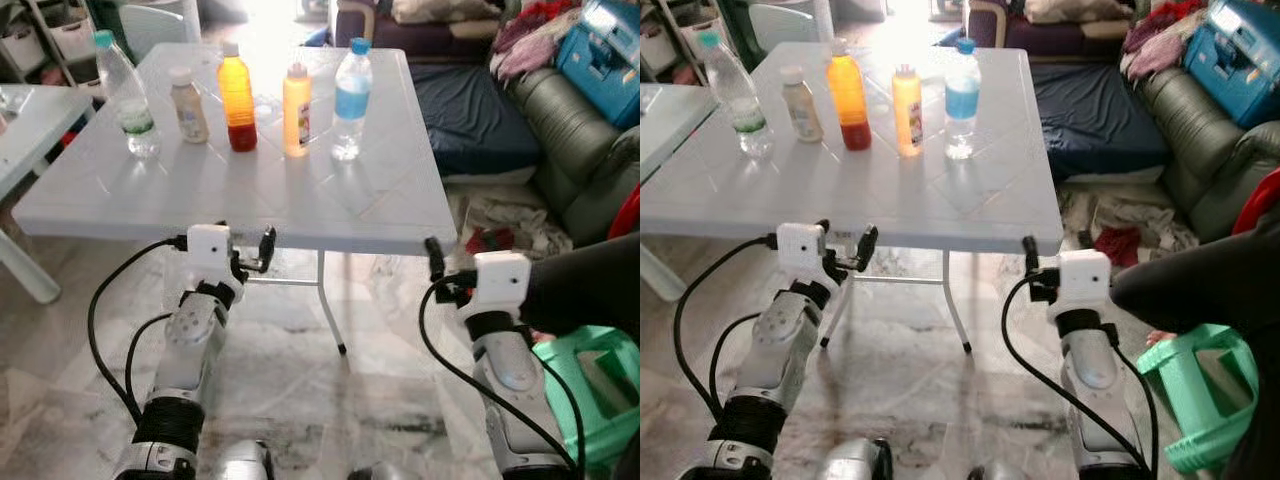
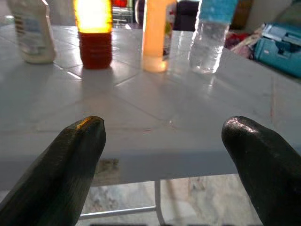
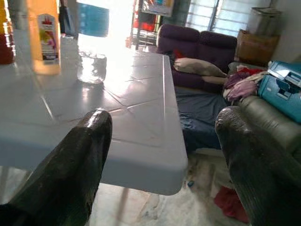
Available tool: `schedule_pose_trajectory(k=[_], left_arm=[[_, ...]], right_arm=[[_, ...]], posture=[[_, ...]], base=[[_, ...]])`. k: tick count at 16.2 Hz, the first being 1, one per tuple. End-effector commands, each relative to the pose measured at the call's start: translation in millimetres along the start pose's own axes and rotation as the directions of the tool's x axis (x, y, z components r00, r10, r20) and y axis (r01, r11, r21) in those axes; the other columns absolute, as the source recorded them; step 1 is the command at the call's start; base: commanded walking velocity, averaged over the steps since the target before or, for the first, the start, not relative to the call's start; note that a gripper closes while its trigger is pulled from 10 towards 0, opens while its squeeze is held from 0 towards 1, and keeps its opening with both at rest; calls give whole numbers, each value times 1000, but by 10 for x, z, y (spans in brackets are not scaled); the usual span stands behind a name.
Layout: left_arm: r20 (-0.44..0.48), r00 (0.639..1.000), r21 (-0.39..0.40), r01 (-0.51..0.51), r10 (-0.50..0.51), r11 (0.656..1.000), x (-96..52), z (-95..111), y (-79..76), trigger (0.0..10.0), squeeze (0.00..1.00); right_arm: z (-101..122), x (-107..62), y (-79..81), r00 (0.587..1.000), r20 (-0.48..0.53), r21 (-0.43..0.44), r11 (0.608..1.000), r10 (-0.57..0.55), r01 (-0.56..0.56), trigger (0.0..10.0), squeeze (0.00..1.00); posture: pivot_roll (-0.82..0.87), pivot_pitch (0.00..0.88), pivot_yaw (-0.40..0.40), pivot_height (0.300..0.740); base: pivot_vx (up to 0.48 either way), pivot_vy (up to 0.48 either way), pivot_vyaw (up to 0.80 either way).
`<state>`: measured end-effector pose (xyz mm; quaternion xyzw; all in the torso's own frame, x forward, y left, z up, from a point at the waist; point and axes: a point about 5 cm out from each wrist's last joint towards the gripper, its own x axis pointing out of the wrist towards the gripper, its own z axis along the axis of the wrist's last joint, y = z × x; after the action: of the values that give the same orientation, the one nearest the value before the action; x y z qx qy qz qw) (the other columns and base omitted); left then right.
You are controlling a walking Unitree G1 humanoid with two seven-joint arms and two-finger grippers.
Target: Restocking fridge
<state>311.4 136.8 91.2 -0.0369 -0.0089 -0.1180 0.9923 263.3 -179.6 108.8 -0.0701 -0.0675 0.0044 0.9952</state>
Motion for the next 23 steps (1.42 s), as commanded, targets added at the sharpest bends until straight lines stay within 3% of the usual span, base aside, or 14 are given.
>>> schedule_pose_trajectory(k=[1, 7, 10, 14, 17, 23], left_arm=[[-12, 1000, 13, 21, -21, 1000, 26, -5, -14, 10000, 0], [4, 1000, 2, 14, -14, 1000, -57, -6, 32, 10000, 0], [39, 999, -1, -5, 5, 1000, -58, 76, 83, 10000, 0], [73, 997, 6, -3, 3, 1000, -26, 170, 93, 10000, 0], [88, 996, 7, -5, 5, 1000, -6, 226, 109, 10000, 0], [99, 995, 2, 11, -11, 1000, -29, 231, 73, 10000, 0]], right_arm=[[61, 4, 1, 1000, 26, 1, 1000, -5, 5, 10000, 0], [138, 89, 77, 999, 46, 2, 1000, 21, -21, 10000, 0], [337, 159, 147, 989, 129, -24, 997, 74, -71, 10000, 0], [343, 160, 142, 989, 124, -24, 997, 79, -76, 10000, 0], [325, 135, 135, 991, 113, -21, 997, 76, -74, 10000, 0], [305, 156, 156, 992, 102, 4, 997, 70, -71, 10000, 0]], posture=[[-82, 73, 30, 740], [-47, 89, 3, 740], [-38, 95, -10, 740], [-42, 97, -17, 740], [-43, 99, -19, 740], [-33, 101, -25, 740]], base=[[0, 0, 0], [0, 0, 0], [0, 0, 242], [0, 0, 786], [0, 0, 0], [336, 0, 0]])
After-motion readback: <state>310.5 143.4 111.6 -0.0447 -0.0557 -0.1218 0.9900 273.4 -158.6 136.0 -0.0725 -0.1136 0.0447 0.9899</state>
